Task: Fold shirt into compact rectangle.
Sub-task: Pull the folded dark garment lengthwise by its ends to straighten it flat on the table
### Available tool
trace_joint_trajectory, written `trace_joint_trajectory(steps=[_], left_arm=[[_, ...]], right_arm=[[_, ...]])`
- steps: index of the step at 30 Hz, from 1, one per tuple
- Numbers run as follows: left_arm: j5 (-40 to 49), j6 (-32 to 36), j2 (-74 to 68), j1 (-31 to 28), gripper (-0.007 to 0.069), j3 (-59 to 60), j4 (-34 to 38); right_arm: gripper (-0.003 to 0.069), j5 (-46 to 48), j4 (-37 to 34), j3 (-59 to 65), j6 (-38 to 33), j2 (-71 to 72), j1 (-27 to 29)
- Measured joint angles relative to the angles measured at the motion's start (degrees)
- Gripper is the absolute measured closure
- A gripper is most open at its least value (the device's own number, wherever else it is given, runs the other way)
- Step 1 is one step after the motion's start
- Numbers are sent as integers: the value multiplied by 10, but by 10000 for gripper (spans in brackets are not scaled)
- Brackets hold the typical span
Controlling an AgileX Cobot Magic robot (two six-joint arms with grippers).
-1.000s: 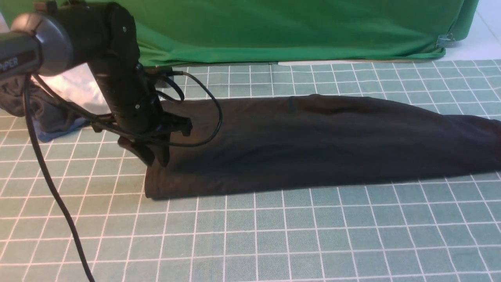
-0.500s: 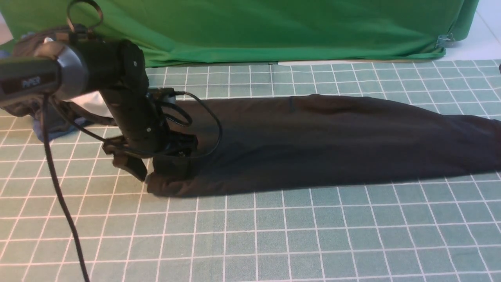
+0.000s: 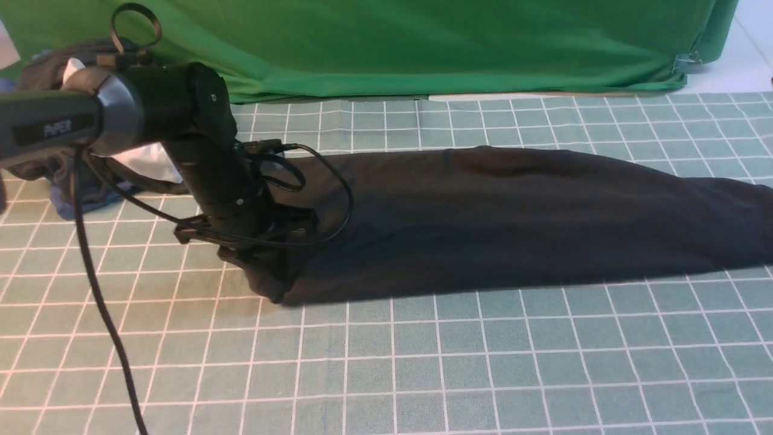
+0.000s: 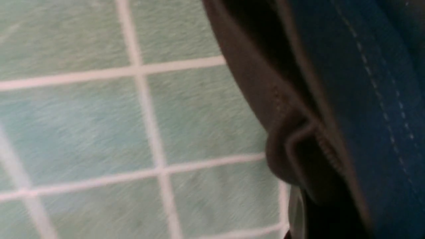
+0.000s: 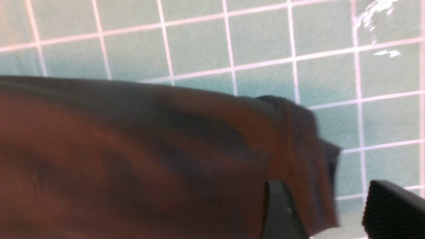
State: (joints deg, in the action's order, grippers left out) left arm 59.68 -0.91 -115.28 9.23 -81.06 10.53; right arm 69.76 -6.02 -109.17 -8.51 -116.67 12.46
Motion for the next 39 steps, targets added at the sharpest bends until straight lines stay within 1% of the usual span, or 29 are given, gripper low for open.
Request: trace_joint_trajectory(steps=[3,6,7,8,9,10,11,12,14,15,17,21,23,25,26,27,28,30,32,34,36,38,39], left_arm=[[35,0,41,-1,535,7,-38],[46,-6,83,-2,535,28,-84],[46,-7,86,-3,535,31,-88],[48,-13,107,-12,535,56,-114],[49,-15,117,-20,535,71,-123],[49,-15,119,-20,535,71,-123],[49,-15,131,-38,535,94,-132],[49,-15,133,-44,535,99,-133],[45,-7,138,-77,535,118,-137],[45,-6,138,-82,535,120,-137],[26,-2,138,-105,535,125,-131],[15,-2,138,-117,526,126,-133],[16,-6,138,-118,492,126,-140],[18,-14,138,-119,438,126,-151],[19,-19,138,-119,394,126,-160],[21,-24,138,-120,326,126,-178],[23,-31,138,-120,277,126,-192],[27,-52,138,-120,191,126,-220],[34,-76,138,-120,120,126,-241],[40,-95,138,-121,73,126,-251],[41,-94,139,-121,64,123,-227],[38,-84,139,-120,75,122,-202],[33,-56,139,-115,111,122,-160]], right_arm=[[323,1,0,4,-2,28,0],[323,1,1,21,-6,54,1],[323,1,1,21,-6,56,1],[323,1,5,31,-7,68,1],[323,1,7,35,-7,73,1],[323,1,7,36,-7,73,1],[323,2,7,41,-7,77,1],[323,2,7,43,-7,78,1],[323,2,-10,48,-7,79,-3],[323,2,-12,49,-7,79,-4],[323,2,-39,53,-17,79,-18],[323,1,-60,53,-43,66,-68],[319,1,-64,53,-51,54,-89],[305,1,-67,53,-54,36,-110],[295,1,-67,53,-54,25,-119],[281,1,-67,53,-55,14,-128],[268,1,-67,53,-55,4,-135],[246,1,-67,53,-55,-16,-142],[224,1,-67,53,-55,-29,-147],[202,1,-57,53,-55,-44,-147],[186,1,-37,53,-53,-54,-147],[180,1,-29,54,-53,-56,-147],[175,1,-22,57,-53,-60,-147]])
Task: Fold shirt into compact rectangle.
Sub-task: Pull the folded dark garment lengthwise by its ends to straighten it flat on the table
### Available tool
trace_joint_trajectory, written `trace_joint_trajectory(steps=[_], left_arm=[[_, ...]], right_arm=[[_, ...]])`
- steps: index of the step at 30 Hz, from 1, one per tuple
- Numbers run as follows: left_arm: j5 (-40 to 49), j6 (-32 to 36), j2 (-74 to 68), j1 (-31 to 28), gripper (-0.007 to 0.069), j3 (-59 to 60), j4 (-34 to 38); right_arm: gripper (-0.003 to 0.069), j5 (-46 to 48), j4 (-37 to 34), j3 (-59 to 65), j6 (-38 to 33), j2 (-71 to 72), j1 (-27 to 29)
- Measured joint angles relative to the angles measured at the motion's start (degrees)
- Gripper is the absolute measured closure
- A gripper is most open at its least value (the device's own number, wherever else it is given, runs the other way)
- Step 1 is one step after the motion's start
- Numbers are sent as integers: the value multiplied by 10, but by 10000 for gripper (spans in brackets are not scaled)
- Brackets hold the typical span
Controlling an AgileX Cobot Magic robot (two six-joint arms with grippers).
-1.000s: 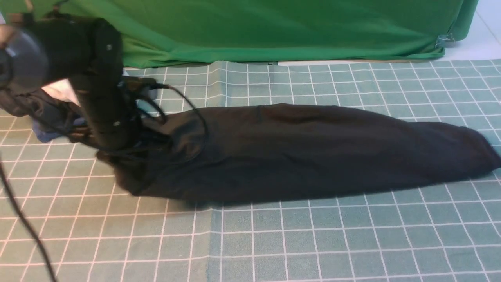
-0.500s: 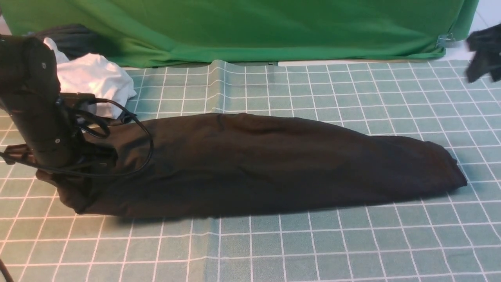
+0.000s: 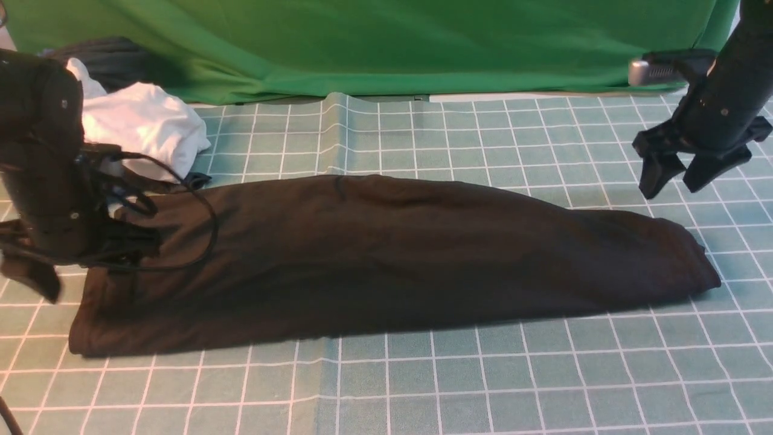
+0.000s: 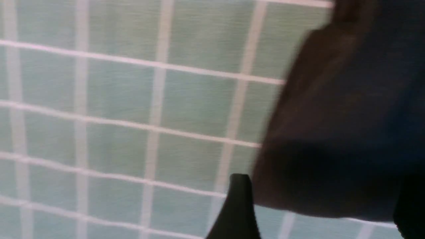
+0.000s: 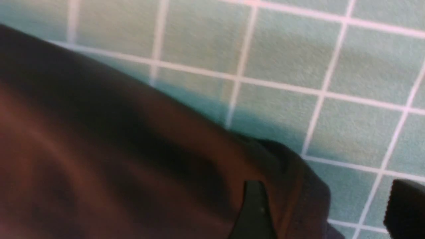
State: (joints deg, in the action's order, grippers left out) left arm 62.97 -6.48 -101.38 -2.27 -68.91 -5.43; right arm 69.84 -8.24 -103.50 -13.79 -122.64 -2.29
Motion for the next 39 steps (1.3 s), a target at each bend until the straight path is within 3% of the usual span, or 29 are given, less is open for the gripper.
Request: trace_joint_trajectory(steps=[2,4,5,6,7,10,16,17,18,20,23,35,37,38,39], left_arm=[[-12,41,0,20,229,0,66],[-21,49,0,32,294,-1,82],[-37,56,0,52,426,0,96],[-39,56,0,57,440,0,98],[-50,60,-5,73,546,0,103],[-54,65,-26,92,603,-1,108],[-51,53,-81,102,622,-3,113],[-50,53,-85,102,622,-5,113],[-50,53,-85,102,622,-6,113],[-44,52,-92,102,622,-12,114],[-42,52,-95,102,622,-12,114],[-41,52,-96,102,620,-13,116],[-40,52,-96,102,620,-14,117],[-40,52,-96,102,620,-15,117],[-40,52,-96,102,620,-16,117]], right_arm=[[174,1,3,2,0,-10,0],[174,0,3,2,1,-15,0],[173,0,2,3,1,-24,0],[173,0,2,4,1,-25,0],[173,0,2,6,2,-33,0],[173,0,2,7,3,-46,0],[216,0,-3,7,3,-58,0],[286,-1,-5,7,1,-58,0],[300,-1,-6,7,1,-58,0],[523,0,-10,7,-7,-58,0],[597,0,-9,7,-14,-56,0],[592,5,0,7,17,-25,18],[510,0,10,7,17,-29,20],[510,0,10,7,17,-29,21],[413,-4,21,7,17,-30,23]])
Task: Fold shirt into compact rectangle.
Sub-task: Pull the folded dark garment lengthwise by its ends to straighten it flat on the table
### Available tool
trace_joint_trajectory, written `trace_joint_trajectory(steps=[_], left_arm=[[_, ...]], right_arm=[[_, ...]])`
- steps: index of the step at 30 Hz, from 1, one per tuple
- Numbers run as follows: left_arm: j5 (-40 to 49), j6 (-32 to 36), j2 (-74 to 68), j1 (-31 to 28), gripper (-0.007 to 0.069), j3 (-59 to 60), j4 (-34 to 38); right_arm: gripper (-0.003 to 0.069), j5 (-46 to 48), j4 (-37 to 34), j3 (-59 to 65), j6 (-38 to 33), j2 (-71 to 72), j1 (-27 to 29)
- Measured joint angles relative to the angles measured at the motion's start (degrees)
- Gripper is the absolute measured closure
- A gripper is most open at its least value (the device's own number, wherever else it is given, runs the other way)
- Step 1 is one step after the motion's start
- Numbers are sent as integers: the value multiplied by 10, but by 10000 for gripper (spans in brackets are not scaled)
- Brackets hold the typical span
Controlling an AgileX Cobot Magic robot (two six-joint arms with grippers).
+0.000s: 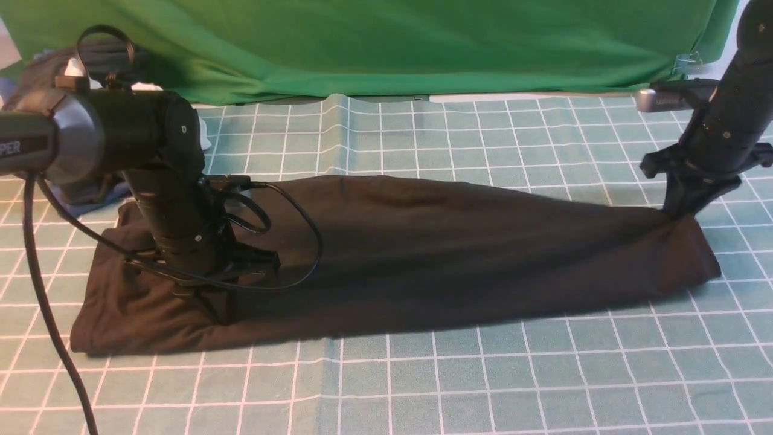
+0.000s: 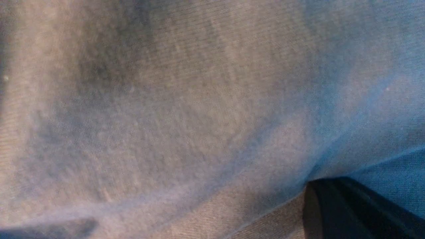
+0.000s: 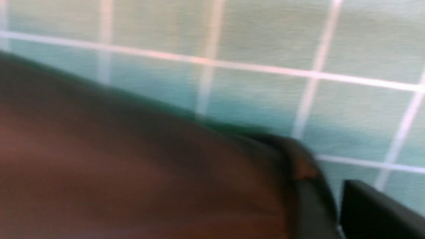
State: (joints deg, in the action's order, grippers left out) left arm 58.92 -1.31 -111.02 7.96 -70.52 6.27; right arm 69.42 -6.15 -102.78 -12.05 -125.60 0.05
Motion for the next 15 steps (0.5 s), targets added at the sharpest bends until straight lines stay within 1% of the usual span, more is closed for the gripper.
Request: trace_joint_trajectory(steps=[1,3,5,8,11,15], left_arm=[[1,0,0,0,620,0,0],[-1,0,5,0,620,1,0],[-6,1,14,0,620,5,-1],[-8,1,35,0,620,7,-1],[-11,1,98,0,620,8,0],[-10,0,170,0,620,9,21]], right_arm=[[329,0,8,-1,0,0,2],[211,2,22,-6,4,1,4],[118,2,27,-10,26,8,5],[73,2,27,-11,42,28,5],[69,0,27,13,46,67,5],[69,0,27,69,47,81,5]])
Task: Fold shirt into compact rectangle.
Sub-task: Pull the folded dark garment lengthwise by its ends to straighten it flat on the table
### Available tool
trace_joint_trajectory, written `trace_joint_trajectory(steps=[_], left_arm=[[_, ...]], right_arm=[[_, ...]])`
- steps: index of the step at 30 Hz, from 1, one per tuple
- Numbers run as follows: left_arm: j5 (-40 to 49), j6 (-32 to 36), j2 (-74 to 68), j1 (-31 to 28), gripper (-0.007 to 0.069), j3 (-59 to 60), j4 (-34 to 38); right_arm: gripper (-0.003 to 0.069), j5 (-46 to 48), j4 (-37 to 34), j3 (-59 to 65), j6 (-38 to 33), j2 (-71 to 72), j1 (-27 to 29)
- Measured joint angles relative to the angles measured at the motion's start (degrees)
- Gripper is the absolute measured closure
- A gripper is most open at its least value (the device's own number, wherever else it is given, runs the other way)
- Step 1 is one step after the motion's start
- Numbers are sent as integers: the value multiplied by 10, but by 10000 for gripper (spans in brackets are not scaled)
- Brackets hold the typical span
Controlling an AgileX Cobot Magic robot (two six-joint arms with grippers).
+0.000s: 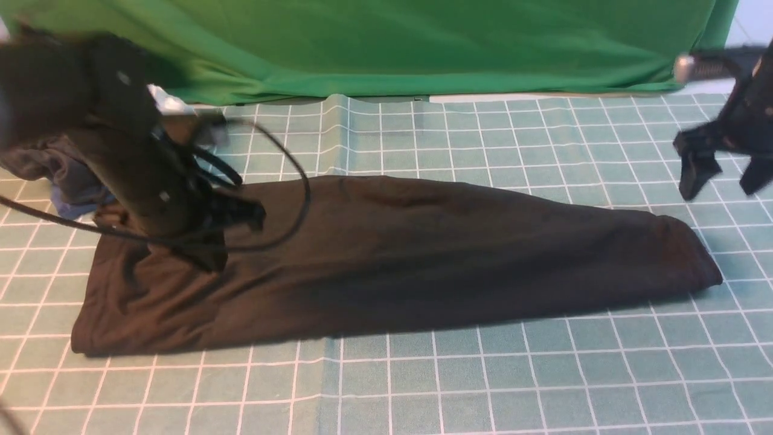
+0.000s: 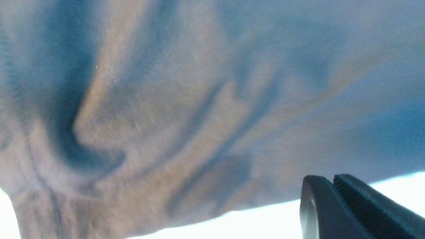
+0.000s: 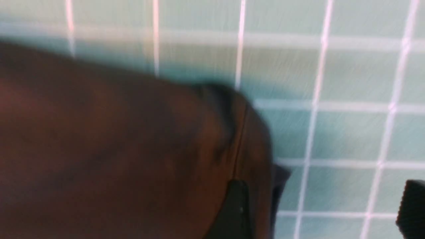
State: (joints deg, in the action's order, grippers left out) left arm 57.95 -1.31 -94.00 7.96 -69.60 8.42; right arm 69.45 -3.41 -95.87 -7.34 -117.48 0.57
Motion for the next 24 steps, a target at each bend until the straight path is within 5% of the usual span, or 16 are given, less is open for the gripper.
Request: trace_joint_trajectory(steps=[13,18,20,24], left_arm=[[14,1,120,0,620,1,17],[22,2,137,0,620,1,17],[29,6,144,0,620,1,17],[37,13,156,0,620,1,17]], right_arm=[[82,-37,-56,40,-20,-63,0],[308,-31,-68,39,-53,-67,0],[517,-13,-75,34,-71,-68,0],[587,-3,-53,32,-66,-57,0]])
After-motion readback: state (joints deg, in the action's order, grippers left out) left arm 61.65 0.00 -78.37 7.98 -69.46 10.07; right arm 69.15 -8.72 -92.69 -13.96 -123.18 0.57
